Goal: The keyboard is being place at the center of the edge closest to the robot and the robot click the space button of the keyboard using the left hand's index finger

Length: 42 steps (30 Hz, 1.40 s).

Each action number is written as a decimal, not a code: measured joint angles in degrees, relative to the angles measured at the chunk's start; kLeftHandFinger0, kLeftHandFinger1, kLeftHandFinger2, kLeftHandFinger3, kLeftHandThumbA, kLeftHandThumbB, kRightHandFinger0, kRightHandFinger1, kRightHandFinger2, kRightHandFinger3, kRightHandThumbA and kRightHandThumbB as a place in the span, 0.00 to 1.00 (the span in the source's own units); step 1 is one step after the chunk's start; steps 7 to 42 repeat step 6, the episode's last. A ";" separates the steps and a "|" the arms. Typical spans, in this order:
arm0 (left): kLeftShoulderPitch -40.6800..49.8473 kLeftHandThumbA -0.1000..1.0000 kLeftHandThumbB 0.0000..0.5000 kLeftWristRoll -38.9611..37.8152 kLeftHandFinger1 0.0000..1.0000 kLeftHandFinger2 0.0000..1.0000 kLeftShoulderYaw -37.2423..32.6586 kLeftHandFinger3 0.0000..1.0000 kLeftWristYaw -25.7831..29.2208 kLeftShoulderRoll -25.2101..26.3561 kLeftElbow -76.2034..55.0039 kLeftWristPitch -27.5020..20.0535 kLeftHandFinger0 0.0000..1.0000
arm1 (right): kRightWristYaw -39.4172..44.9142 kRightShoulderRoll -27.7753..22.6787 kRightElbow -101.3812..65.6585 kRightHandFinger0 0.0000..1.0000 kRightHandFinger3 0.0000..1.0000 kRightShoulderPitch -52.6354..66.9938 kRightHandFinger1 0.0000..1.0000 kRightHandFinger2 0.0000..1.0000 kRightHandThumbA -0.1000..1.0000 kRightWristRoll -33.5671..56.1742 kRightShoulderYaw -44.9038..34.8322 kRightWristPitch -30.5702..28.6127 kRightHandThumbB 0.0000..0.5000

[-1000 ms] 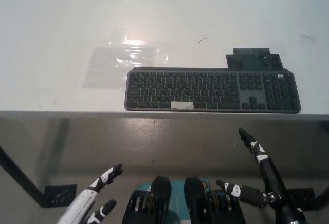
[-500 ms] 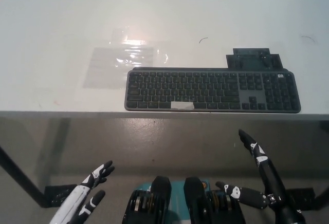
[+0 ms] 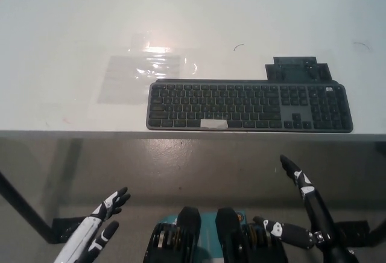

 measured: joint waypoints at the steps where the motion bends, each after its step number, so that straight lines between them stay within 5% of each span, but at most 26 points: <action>1: 0.34 1.00 0.67 -0.02 1.00 1.00 0.01 1.00 -0.02 -0.03 -0.04 0.00 1.00 | 0.00 0.02 0.00 1.00 1.00 0.32 1.00 1.00 1.00 0.00 0.06 -0.05 0.84; 42: 2.66 1.00 0.69 -0.05 1.00 1.00 -0.05 1.00 -0.06 -0.10 -0.27 -0.02 1.00 | 0.02 0.09 -0.01 1.00 1.00 2.39 1.00 1.00 1.00 0.00 0.56 -0.41 0.84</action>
